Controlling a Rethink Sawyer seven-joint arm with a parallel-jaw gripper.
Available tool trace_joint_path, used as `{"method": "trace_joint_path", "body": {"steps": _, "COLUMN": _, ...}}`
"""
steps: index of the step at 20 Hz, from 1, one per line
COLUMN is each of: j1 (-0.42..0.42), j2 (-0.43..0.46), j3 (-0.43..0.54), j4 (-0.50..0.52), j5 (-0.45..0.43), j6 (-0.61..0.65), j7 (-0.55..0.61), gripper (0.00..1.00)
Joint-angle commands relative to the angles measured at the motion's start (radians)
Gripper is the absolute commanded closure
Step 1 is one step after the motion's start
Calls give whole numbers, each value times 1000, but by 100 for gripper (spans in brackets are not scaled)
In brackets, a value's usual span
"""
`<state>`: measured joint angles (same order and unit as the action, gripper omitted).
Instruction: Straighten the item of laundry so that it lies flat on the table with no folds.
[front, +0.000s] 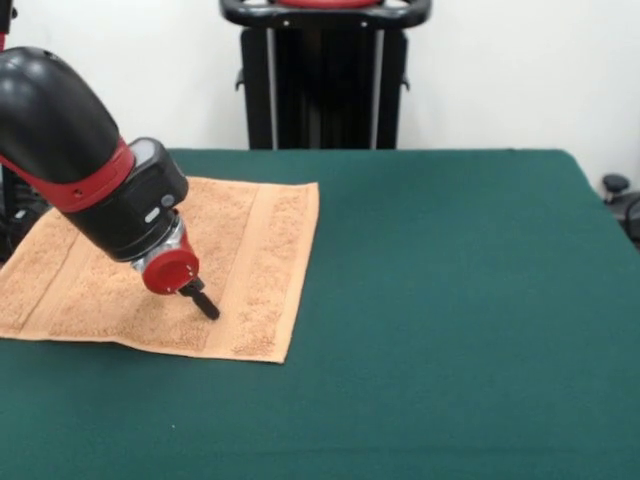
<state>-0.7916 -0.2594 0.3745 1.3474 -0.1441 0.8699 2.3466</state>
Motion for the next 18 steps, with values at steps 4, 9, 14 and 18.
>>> {"method": "trace_joint_path", "body": {"steps": 4, "j1": 151, "j2": 210, "j3": 164, "j4": 231, "j5": 100, "j6": -342, "j7": 151, "gripper": 0}}
{"method": "trace_joint_path", "body": {"steps": 9, "j1": 130, "j2": 217, "j3": 203, "j4": 281, "j5": 151, "j6": -371, "j7": 114, "gripper": 0}}
{"method": "trace_joint_path", "body": {"steps": 14, "j1": 127, "j2": 216, "j3": 222, "j4": 315, "j5": 198, "j6": -395, "j7": 102, "gripper": 0}}
{"method": "trace_joint_path", "body": {"steps": 18, "j1": 142, "j2": 210, "j3": 224, "j4": 334, "j5": 235, "j6": -434, "j7": 133, "gripper": 0}}
